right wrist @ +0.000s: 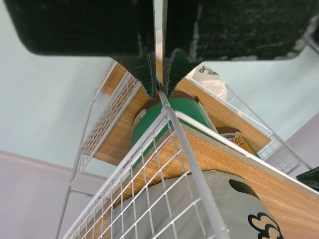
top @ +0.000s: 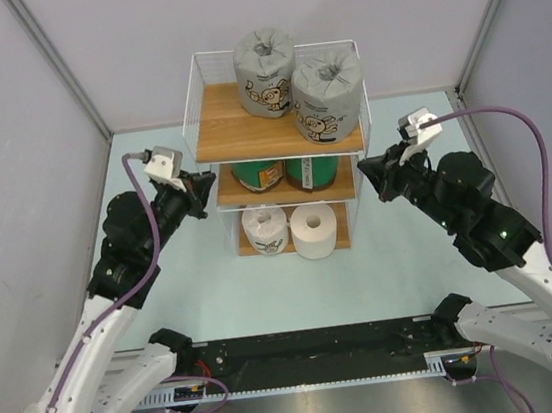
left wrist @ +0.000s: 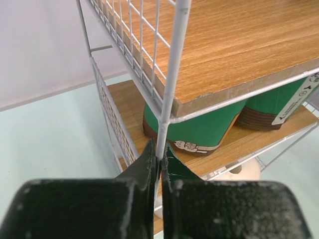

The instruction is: Place and organize the paper towels onto the shelf

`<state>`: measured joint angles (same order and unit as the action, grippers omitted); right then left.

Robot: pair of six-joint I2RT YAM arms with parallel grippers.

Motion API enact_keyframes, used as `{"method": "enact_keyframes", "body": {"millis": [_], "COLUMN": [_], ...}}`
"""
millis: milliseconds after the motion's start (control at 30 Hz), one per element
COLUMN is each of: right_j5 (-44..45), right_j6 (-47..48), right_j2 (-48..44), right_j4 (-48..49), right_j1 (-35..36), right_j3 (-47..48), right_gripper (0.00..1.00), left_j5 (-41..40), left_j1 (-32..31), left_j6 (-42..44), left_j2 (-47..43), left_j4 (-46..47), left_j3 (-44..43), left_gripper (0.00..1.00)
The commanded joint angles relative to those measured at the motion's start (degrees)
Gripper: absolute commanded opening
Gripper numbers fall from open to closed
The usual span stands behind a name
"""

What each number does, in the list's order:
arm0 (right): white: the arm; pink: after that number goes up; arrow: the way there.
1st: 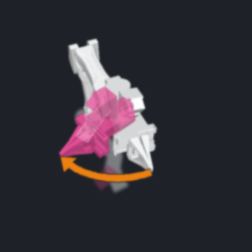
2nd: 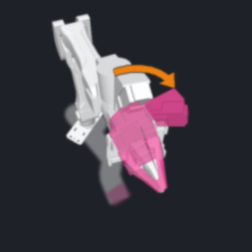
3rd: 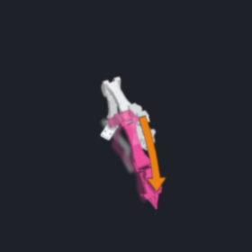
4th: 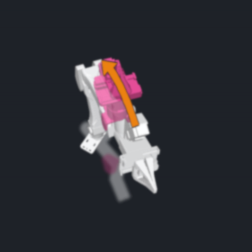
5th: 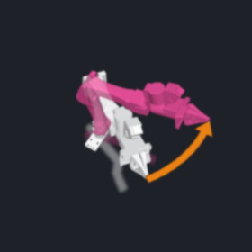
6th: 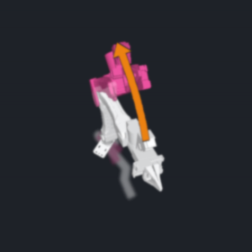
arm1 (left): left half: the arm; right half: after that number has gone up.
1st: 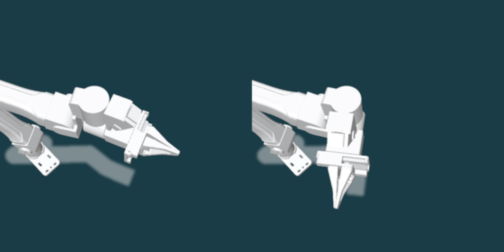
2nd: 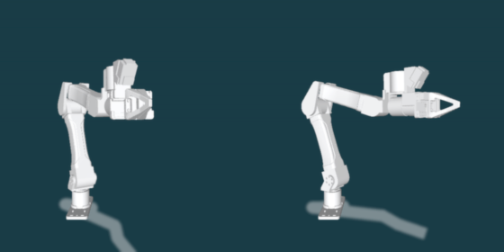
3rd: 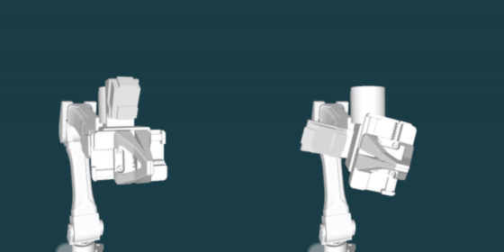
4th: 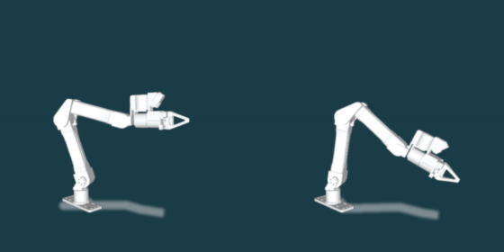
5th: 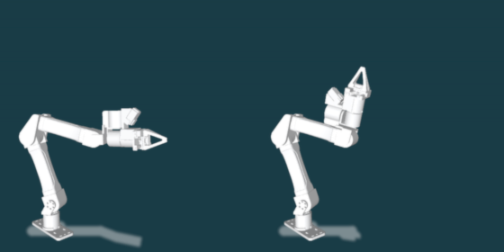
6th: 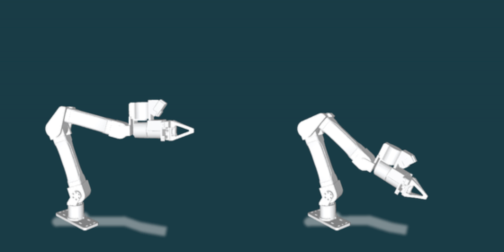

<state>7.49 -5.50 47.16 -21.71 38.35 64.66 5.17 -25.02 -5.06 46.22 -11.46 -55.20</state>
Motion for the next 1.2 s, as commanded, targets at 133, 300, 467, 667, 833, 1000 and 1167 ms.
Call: {"method": "enact_keyframes", "body": {"millis": [133, 300, 467, 667, 833, 1000, 1167], "right_j5": [5.3, 5.0, 4.7, -1.8, -3.0, -0.5, 16.7], "right_j6": [-6.9, -7.4, -7.5, -4.6, -3.8, -3.5, -5.7], "right_j2": [-8.6, -8.8, -7.1, -8.7, -12.6, -18.0, -20.4], "right_j4": [-8.8, -8.3, -7.7, -7.6, -7.0, -6.8, -5.6], "right_j1": [5.6, 5.8, 5.8, 5.8, 5.9, 5.8, 5.7], "right_j3": [-4.5, -6.1, -6.3, -6.3, -6.3, -6.3, -6.3], "right_gripper": [0.0, 0.0, 0.0, 0.3, 0.59, 0.61, 0.6], "left_j5": [1.6, 0.8, 0.9, 0.9, 3.6, 6.0, -0.3], "left_j1": [0.5, 0.5, 0.5, 0.5, 0.5, 0.5, 0.5], "left_j6": [-7.8, -9.4, -9.9, -10.4, -11.0, -11.0, -13.2], "left_j2": [-12.5, -15.6, -15.9, -16.5, -18.3, -24.0, -31.9], "left_j4": [-7.2, -8.7, -9.5, -10.2, -10.8, -10.4, -9.1], "left_j3": [5.9, 7.5, 7.5, 6.8, 4.6, 3.4, 4.7], "left_gripper": [0.0, 0.0, 0.04, 0.56, 0.64, 0.66, 0.71]}}
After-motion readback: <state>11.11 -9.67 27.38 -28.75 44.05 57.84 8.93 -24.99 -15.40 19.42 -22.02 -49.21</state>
